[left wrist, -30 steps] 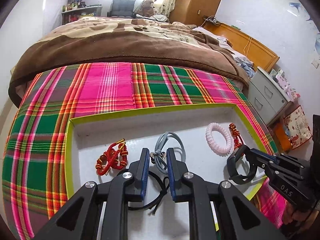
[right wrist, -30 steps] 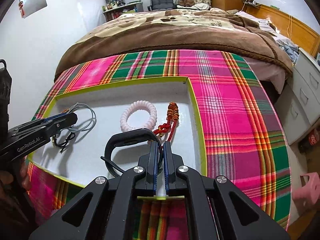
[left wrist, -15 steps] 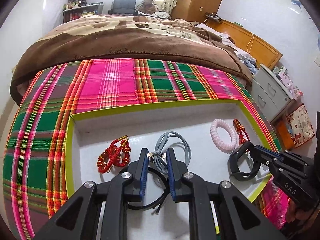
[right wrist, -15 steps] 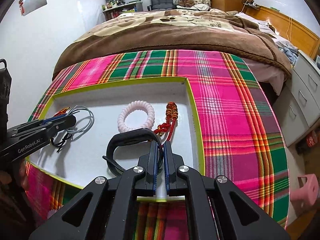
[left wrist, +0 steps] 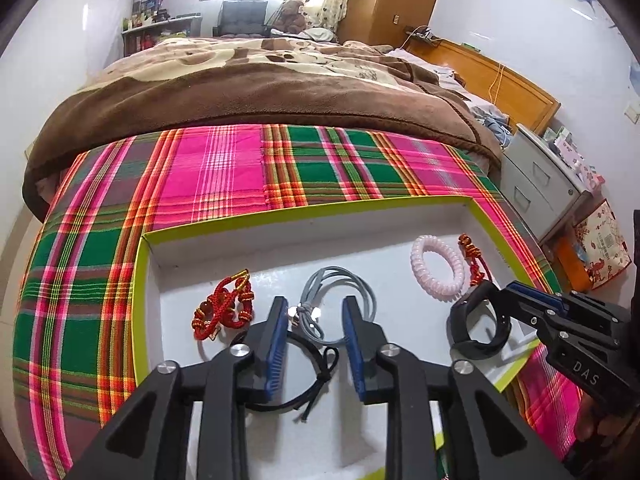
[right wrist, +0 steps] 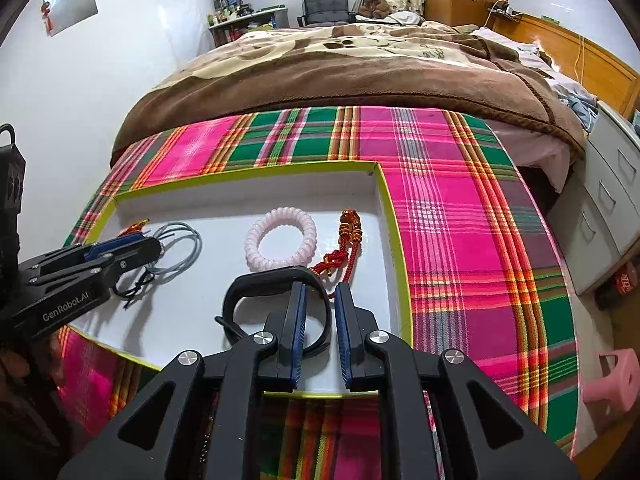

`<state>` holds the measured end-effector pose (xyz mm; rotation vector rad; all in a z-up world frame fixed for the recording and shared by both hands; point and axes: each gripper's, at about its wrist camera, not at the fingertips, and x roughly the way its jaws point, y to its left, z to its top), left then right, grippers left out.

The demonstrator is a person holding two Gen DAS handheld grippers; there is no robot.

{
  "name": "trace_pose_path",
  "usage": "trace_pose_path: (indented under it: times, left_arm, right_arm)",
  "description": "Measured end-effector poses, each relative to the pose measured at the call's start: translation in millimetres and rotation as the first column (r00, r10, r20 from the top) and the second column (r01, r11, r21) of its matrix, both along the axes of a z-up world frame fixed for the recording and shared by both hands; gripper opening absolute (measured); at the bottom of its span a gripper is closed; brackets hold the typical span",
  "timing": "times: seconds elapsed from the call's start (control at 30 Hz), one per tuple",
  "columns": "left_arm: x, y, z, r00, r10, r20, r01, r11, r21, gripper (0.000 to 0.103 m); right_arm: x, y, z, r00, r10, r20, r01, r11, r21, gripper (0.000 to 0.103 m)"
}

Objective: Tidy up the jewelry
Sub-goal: 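Lower the black band into the box and open the right tool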

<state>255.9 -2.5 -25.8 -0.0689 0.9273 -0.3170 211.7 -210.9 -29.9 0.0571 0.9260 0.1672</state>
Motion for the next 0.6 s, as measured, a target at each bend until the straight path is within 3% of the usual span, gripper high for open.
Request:
trace_pose_path:
  times: [0.3, 0.43, 0.6]
  left_arm:
    - [-22, 5, 14, 1.0, 0.005, 0.021, -0.005, 1.0, -0.022, 0.037]
    - [-39, 10, 22, 0.999, 0.018, 0.044, -0.017, 1.0, -0.024, 0.038]
    - [-66, 15, 33, 0.995, 0.047, 0.086, -0.047, 0.999, 0.006, 0.042]
  right_arm:
    - [-13, 2, 12, 0.999, 0.006, 0.038, -0.007, 1.0, 0.024, 0.023]
    - [-24, 3, 18, 0.998, 0.014, 0.057, -0.016, 0.999, 0.04, 0.043]
    - [-40, 3, 23, 0.997, 0.016, 0.076, -0.021, 0.998, 0.058, 0.043]
